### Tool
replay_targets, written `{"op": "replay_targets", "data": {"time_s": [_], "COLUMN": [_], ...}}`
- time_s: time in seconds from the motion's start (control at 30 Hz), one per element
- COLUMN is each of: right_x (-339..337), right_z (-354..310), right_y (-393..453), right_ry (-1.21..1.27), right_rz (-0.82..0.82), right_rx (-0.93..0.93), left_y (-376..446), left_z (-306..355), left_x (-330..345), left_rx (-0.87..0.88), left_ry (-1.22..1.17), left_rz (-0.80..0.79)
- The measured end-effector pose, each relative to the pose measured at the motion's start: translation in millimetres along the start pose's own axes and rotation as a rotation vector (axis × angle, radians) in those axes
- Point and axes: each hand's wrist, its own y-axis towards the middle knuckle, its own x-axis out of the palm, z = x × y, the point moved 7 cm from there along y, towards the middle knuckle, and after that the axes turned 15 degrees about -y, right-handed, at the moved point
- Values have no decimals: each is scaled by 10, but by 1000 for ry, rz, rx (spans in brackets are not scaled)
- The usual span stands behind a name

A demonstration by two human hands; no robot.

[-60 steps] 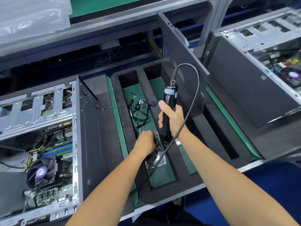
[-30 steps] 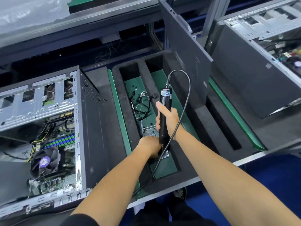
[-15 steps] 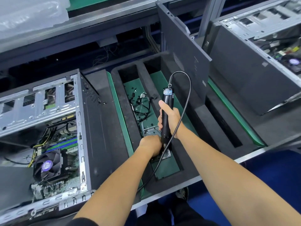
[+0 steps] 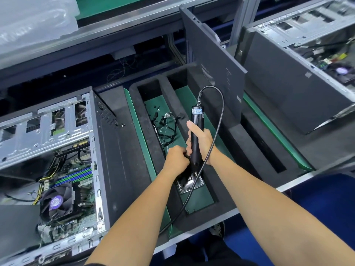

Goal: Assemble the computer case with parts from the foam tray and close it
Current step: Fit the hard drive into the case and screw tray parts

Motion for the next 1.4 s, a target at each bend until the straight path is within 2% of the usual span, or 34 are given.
{"op": "replay_targets", "data": {"time_s": [0.37, 0.63, 0.73, 0.97, 1.07, 1.17, 1.3, 1.4], "right_x": [-2, 2, 4, 0, 0, -7, -8, -1], "right_z": [1, -14, -24, -53, -56, -48, -41, -45], "right_y": [20, -3, -18, -34, -47, -57, -55, -52], "right_ry": [-38, -31, -22, -27, -25, -17, -3, -13], "right_rz": [18, 11, 3, -21, -25, -32, -37, -38], "right_rx": [-9, -12, -6, -14, -4, 9, 23, 25], "left_y": [-17, -26, -22, -52, -69, -119, -141, -164], "left_z": [23, -2, 12, -29, -63, -141, -181, -166], "left_x": [-77, -44, -2, 181, 254, 383, 462, 499], "left_rx": [34, 70, 86, 77, 104, 107, 103, 178], "left_ry": [-211, -112, 10, 456, 699, 974, 1095, 1153], "left_rz": [39, 19, -45, -179, -211, -309, -334, -309]}}
